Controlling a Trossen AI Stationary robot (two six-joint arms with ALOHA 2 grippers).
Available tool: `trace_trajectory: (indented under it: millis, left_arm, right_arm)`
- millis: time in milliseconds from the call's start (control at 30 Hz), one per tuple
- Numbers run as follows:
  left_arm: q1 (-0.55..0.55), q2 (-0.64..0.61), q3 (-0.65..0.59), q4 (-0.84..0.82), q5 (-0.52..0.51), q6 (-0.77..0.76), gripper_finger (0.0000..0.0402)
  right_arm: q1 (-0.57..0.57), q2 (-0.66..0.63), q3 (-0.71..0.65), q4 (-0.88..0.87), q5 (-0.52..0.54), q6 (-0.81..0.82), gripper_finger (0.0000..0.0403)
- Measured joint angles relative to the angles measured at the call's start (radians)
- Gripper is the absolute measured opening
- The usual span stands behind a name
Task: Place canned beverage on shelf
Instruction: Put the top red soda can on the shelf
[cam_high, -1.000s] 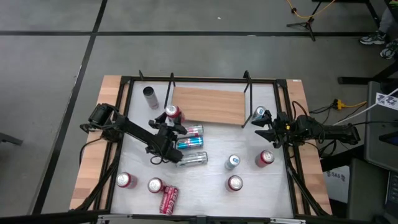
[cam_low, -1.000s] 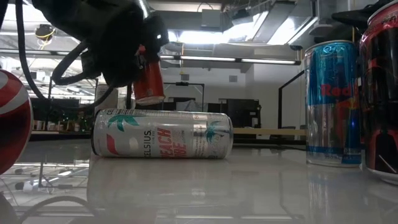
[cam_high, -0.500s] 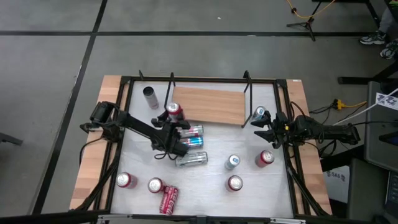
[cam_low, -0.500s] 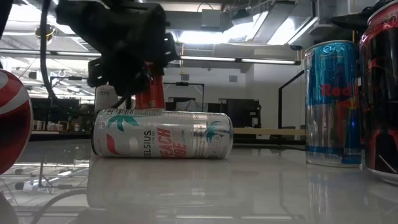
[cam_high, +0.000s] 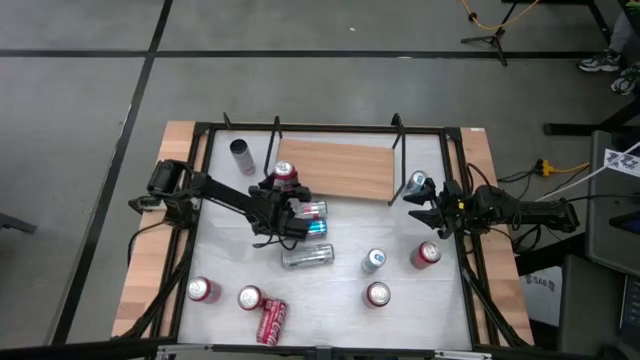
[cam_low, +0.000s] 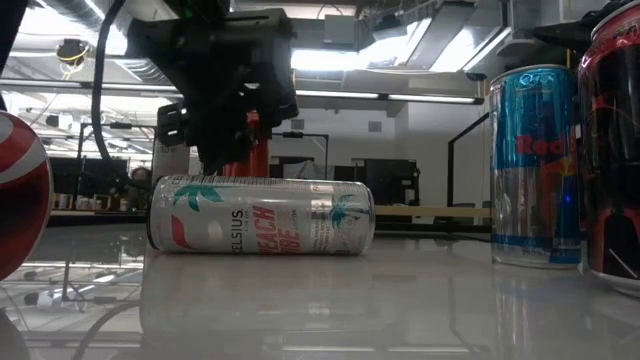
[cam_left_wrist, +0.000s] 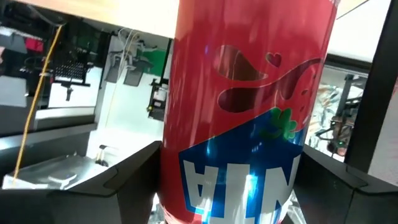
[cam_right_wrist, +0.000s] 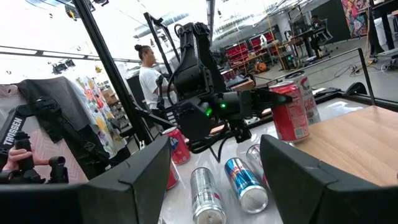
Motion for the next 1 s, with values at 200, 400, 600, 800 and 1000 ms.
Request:
trace_trajectory:
  millis: [200,400,600,800,1000]
  left_arm:
    - [0.024,-0.002,0.000,0.022,0.031,0.051,0.0293]
    - [0.040,-0.002,0.001,0.047,0.037,0.088,0.0298]
    - [0.049,-0.002,0.001,0.046,0.045,0.088,0.0317]
    - [0.047,-0.002,0.001,0.045,0.051,0.089,0.0325]
    - [0.047,-0.002,0.001,0.045,0.050,0.086,0.0326]
  right_arm:
    - [0.000,0.000,0.000,-0.013,0.000,0.000,0.0239]
    - [0.000,0.000,0.000,-0.024,0.000,0.000,0.0239]
    - [0.000,0.000,0.000,-0.024,0.001,0.000,0.0239]
    - [0.000,0.000,0.000,-0.024,0.001,0.000,0.0239]
    - [0.000,0.000,0.000,-0.024,0.001,0.000,0.0239]
